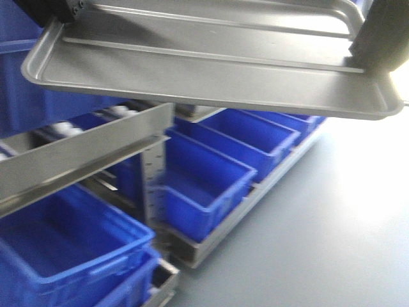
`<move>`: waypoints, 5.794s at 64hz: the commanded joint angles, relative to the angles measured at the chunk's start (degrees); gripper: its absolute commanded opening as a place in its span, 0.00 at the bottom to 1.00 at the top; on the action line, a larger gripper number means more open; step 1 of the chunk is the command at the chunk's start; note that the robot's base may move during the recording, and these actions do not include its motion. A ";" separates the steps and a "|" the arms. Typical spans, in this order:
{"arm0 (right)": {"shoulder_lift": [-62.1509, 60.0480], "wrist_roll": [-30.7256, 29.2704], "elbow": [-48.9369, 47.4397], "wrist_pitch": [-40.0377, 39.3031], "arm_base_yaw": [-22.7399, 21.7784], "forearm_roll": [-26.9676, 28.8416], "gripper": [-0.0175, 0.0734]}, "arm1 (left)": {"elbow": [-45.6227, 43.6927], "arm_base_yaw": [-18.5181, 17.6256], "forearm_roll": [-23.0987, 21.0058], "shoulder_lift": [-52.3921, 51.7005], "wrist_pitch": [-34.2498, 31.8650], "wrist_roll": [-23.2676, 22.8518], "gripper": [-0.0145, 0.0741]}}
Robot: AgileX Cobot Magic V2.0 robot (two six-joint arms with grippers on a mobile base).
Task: Grab silver tray and stack on right shelf
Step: 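Drive the base across the room carrying the tray in both grippers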
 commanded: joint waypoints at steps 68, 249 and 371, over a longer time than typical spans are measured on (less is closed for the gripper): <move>-1.58 -0.71 -1.60 -0.08 -0.48 -5.10 0.25 | -1.81 0.05 4.93 -1.79 2.38 0.58 0.06; -1.58 -0.71 -1.60 -0.09 -0.48 -5.10 0.25 | -1.81 0.15 3.13 -1.79 2.38 0.58 0.06; -1.58 -0.71 -1.60 -0.16 -0.48 -5.10 0.25 | -1.81 0.15 2.90 -1.79 2.28 0.58 0.06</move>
